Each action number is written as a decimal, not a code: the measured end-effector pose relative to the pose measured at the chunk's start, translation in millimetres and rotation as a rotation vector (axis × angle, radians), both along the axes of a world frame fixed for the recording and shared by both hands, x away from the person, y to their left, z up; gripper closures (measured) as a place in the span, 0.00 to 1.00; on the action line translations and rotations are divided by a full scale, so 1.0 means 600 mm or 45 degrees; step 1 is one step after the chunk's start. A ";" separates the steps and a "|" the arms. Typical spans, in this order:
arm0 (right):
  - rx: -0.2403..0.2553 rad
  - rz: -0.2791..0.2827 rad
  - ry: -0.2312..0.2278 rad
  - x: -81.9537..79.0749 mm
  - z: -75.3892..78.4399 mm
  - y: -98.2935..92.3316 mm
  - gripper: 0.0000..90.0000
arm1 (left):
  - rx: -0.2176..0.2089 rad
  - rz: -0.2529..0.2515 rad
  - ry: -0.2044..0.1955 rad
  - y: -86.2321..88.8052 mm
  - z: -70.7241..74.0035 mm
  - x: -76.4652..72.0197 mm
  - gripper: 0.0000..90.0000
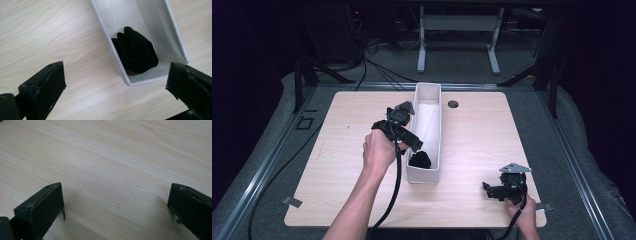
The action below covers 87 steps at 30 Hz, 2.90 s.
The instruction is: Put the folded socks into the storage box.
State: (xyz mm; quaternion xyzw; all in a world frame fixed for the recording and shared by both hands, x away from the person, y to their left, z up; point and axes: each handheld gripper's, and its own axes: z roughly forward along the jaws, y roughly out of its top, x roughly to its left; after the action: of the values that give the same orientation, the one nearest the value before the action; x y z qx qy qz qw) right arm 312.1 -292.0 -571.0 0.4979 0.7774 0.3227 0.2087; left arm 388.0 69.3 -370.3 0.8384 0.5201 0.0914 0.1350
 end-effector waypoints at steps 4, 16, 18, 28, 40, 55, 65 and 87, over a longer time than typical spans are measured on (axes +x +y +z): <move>0.000 0.000 0.000 0.000 0.000 0.000 0.00 | -0.033 0.003 -0.024 0.024 0.007 -0.008 0.00; 0.003 -0.001 -0.006 0.000 -0.001 0.000 0.00 | -0.095 0.059 -0.036 0.101 -0.010 -0.026 0.00; 0.003 -0.002 -0.006 0.000 -0.001 0.000 0.00 | -0.100 0.069 -0.031 0.113 -0.017 -0.027 0.00; 0.007 -0.003 -0.005 0.000 -0.001 0.001 0.00 | -0.131 0.142 -0.011 0.179 -0.053 -0.033 0.00; 0.005 -0.003 -0.005 0.000 -0.001 0.001 0.00 | -0.151 0.256 0.037 0.261 -0.115 -0.044 0.00; 0.007 -0.003 -0.005 0.000 -0.001 0.001 0.00 | -0.176 0.347 0.101 0.332 -0.204 -0.055 0.00; 0.006 -0.003 -0.005 0.000 -0.001 0.001 0.00 | -0.208 0.383 0.002 0.367 -0.254 -0.067 0.00; 0.006 -0.006 -0.005 0.000 -0.001 0.001 0.00 | -0.174 0.354 -0.456 0.385 -0.330 -0.103 0.00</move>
State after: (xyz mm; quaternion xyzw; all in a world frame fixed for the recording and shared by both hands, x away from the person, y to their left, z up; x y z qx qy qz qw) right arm 311.8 -291.4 -571.3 0.4996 0.7751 0.3251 0.2096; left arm 326.4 300.6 -568.0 0.7181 0.6032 0.2208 0.2677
